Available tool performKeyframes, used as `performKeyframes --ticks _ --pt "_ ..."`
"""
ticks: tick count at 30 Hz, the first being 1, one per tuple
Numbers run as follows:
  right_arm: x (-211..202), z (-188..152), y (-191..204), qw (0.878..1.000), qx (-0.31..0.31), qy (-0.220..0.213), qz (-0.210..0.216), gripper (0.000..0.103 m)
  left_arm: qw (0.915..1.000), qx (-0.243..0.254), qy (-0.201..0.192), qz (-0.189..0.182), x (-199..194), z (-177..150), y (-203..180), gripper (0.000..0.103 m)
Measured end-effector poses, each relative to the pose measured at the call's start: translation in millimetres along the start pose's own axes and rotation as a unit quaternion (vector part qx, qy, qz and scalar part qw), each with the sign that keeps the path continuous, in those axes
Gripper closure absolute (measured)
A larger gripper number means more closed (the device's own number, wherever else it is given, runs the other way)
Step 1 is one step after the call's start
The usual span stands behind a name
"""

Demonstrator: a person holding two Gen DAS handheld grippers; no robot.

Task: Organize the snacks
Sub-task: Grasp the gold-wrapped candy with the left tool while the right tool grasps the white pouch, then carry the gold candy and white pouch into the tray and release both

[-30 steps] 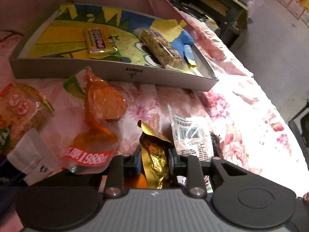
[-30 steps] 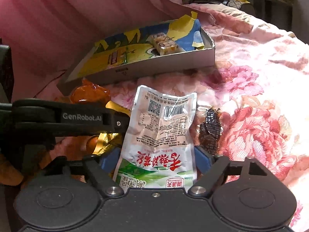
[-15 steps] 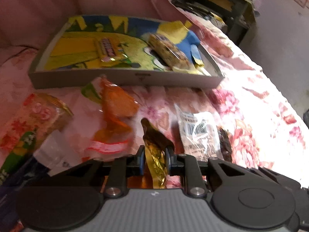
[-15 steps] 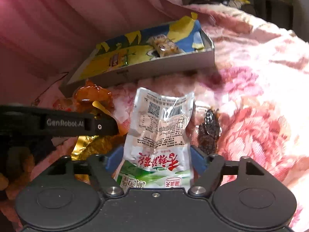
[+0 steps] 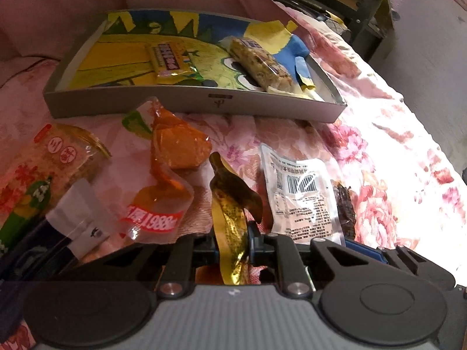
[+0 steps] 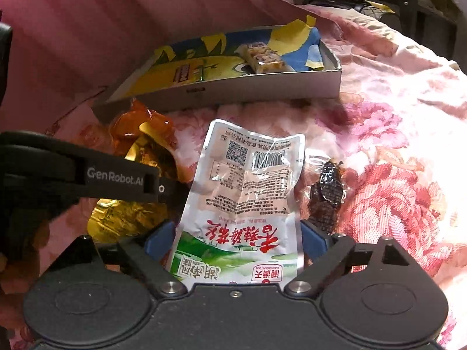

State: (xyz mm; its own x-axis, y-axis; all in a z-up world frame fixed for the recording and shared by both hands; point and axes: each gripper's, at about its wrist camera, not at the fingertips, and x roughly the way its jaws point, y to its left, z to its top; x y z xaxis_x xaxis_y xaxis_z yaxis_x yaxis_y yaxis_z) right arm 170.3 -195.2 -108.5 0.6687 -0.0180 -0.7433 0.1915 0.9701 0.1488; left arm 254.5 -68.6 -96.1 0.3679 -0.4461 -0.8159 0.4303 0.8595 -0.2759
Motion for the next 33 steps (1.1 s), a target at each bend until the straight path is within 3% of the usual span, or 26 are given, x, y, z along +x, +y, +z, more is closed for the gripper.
performKeyframes --ticks 4,9,11,16,20,27,33 --pt "-8 1 4 1.0 -0.013 -0.014 -0.006 0.026 1.0 -0.004 -0.006 0.005 -4 -1 -1 0.085" --pt "-20 0 13 0.998 -0.048 -0.036 -0.016 0.052 0.9998 -0.011 -0.018 0.005 -17 -5 -3 0.085" --pt "-22 0 14 0.997 -0.056 -0.04 -0.018 0.057 0.9996 -0.013 -0.023 0.006 -22 -6 -5 0.085" --pt "-22 1 8 0.998 -0.041 -0.043 -0.01 0.058 0.9992 -0.021 -0.034 0.009 -32 -9 -9 0.085" --pt "-27 0 13 0.996 -0.059 -0.058 -0.012 0.077 0.9986 -0.025 -0.045 0.01 -40 -11 -10 0.085" --pt "-30 -3 17 0.994 -0.08 -0.068 -0.02 0.086 0.9977 -0.03 -0.059 0.013 -52 -15 -14 0.085" --pt "-35 -12 30 0.985 -0.143 -0.087 -0.041 0.087 0.9967 -0.032 -0.073 0.012 -58 -15 -15 0.085"
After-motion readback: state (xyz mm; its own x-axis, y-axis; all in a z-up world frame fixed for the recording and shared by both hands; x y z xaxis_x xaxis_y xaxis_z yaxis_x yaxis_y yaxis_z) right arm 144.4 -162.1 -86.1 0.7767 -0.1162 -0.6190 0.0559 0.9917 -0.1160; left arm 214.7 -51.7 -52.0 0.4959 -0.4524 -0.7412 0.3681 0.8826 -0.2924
